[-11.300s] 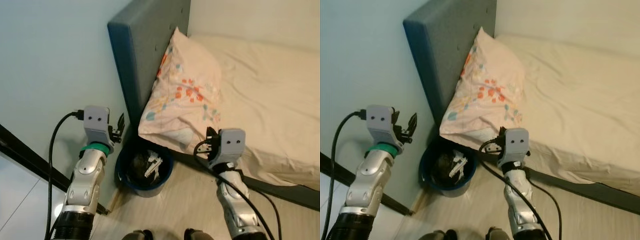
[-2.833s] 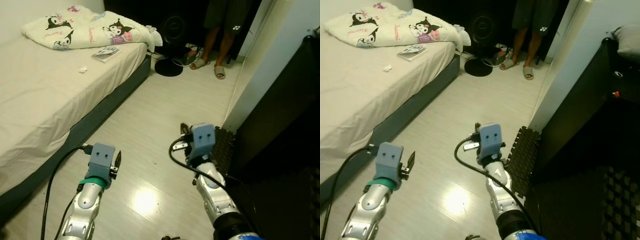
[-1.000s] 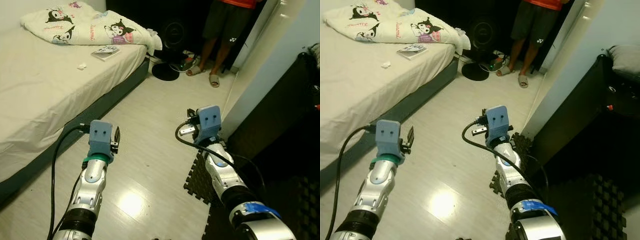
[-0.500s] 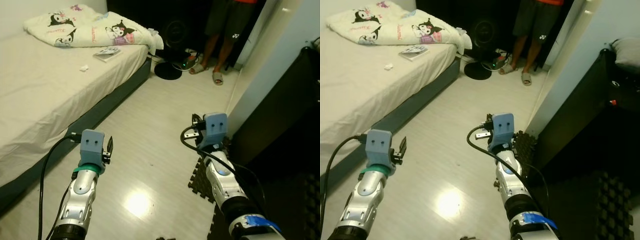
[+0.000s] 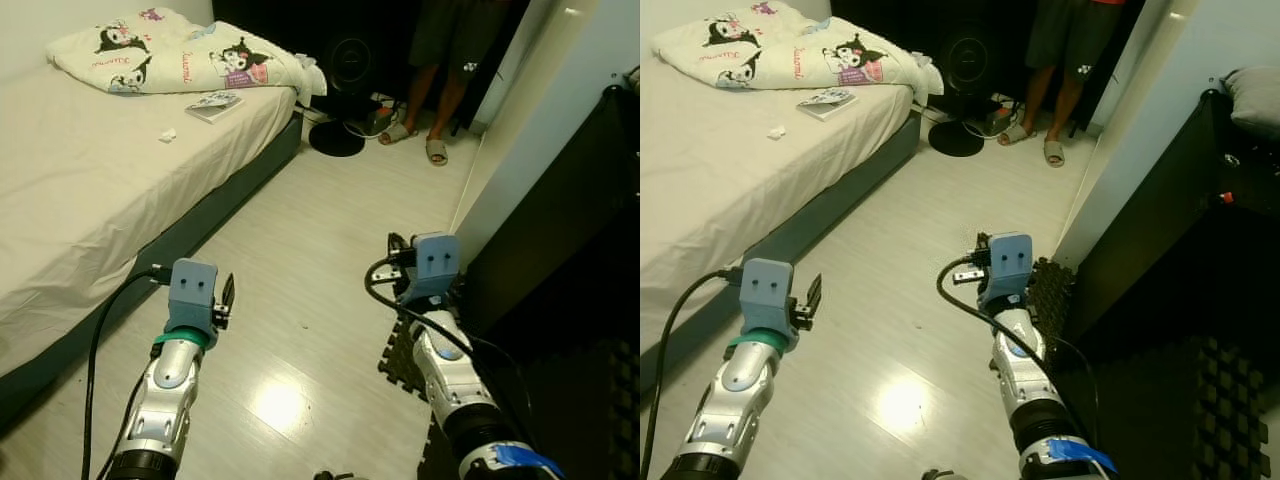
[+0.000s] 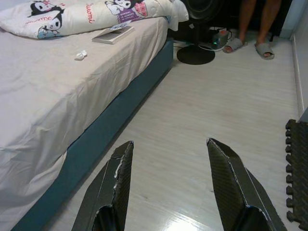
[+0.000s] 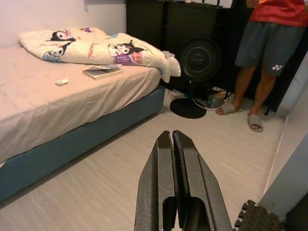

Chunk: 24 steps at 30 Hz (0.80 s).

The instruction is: Clean up the room

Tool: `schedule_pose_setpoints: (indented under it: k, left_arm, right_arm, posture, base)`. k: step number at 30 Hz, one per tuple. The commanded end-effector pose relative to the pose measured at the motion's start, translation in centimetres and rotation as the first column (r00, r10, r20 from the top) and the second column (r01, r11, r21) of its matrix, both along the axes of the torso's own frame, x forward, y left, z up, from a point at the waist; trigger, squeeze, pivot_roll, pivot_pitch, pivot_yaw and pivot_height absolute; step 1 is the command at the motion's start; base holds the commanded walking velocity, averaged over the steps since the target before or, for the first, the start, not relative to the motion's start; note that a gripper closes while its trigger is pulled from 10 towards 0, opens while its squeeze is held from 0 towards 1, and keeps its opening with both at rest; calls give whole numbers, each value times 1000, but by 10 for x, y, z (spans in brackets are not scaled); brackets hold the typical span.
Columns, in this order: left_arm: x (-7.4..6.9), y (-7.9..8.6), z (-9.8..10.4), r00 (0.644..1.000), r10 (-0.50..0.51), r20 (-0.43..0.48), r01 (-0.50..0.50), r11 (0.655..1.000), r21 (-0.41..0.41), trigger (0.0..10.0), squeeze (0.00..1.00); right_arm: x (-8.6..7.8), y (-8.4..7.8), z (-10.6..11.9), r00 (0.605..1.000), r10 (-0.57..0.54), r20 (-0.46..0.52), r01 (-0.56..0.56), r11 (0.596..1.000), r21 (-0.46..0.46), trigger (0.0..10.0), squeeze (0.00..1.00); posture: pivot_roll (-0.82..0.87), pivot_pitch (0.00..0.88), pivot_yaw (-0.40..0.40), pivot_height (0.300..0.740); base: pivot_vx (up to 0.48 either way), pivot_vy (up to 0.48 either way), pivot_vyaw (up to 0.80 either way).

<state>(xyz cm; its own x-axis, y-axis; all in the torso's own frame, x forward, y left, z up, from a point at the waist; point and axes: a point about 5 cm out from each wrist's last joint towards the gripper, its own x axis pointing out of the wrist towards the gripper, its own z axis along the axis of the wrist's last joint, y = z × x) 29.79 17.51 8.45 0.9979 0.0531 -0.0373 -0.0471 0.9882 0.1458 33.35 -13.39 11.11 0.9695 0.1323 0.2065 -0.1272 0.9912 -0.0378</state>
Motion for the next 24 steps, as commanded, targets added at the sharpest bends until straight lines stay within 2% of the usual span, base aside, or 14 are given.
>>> schedule_pose_setpoints:
  k: [1, 16, 24]
  left_arm:
    - [1, -1, 1, 1000, 1, -8, -1, 1000, 3, 10000, 0]
    - [10, -12, 12, 1000, -12, 27, 12, 1000, -11, 10000, 0]
    - [8, -15, 10, 1000, -19, 24, 19, 1000, -16, 10000, 0]
  right_arm:
    - [0, -6, -1, 1000, -24, -12, 24, 1000, 2, 10000, 0]
    - [-4, 6, -5, 999, 15, -37, -16, 1000, -7, 10000, 0]
    - [-6, 7, -7, 999, 14, -40, -15, 1000, -4, 10000, 0]
  posture:
    - [-2, 50, -11, 740]
    - [9, 62, -24, 740]
    - [4, 55, -20, 740]
  base:
    - [0, 0, 0]
    - [0, 0, 0]
    - [0, 0, 0]
